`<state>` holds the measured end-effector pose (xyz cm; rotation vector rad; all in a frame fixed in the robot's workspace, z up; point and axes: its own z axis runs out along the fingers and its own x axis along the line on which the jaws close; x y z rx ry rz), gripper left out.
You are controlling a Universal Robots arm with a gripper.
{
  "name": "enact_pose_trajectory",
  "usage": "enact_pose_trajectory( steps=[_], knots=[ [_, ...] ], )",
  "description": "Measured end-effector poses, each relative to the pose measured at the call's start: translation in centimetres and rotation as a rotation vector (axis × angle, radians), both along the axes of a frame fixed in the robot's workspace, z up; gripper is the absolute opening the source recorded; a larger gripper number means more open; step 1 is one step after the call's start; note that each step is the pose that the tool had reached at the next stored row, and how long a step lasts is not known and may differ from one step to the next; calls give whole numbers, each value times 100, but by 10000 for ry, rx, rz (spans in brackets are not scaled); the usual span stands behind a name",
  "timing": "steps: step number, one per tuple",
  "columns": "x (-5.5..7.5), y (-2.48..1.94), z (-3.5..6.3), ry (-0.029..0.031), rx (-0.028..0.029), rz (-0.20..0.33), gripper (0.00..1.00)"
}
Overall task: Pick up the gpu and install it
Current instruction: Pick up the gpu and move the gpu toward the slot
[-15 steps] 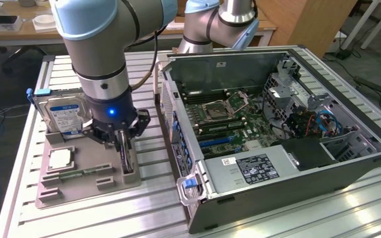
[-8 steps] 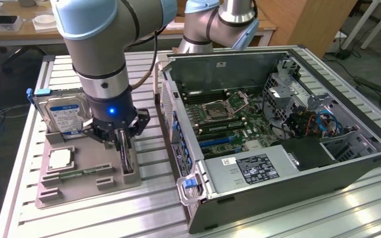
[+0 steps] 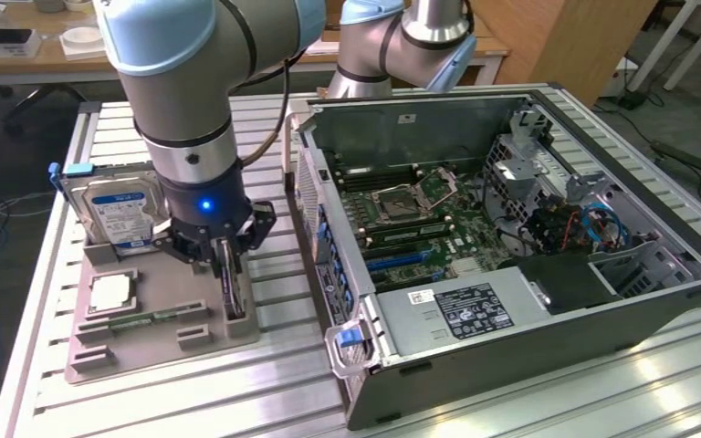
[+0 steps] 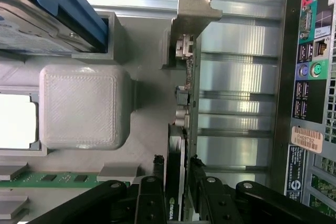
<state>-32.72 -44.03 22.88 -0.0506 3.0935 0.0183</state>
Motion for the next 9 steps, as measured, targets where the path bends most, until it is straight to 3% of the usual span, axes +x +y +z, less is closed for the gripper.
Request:
enact_pose_trajectory(
  steps=[5, 9],
  knots=[
    [1, 47, 0, 0, -6, 2, 33],
    [1, 49, 1, 1, -6, 3, 33]
  ],
)
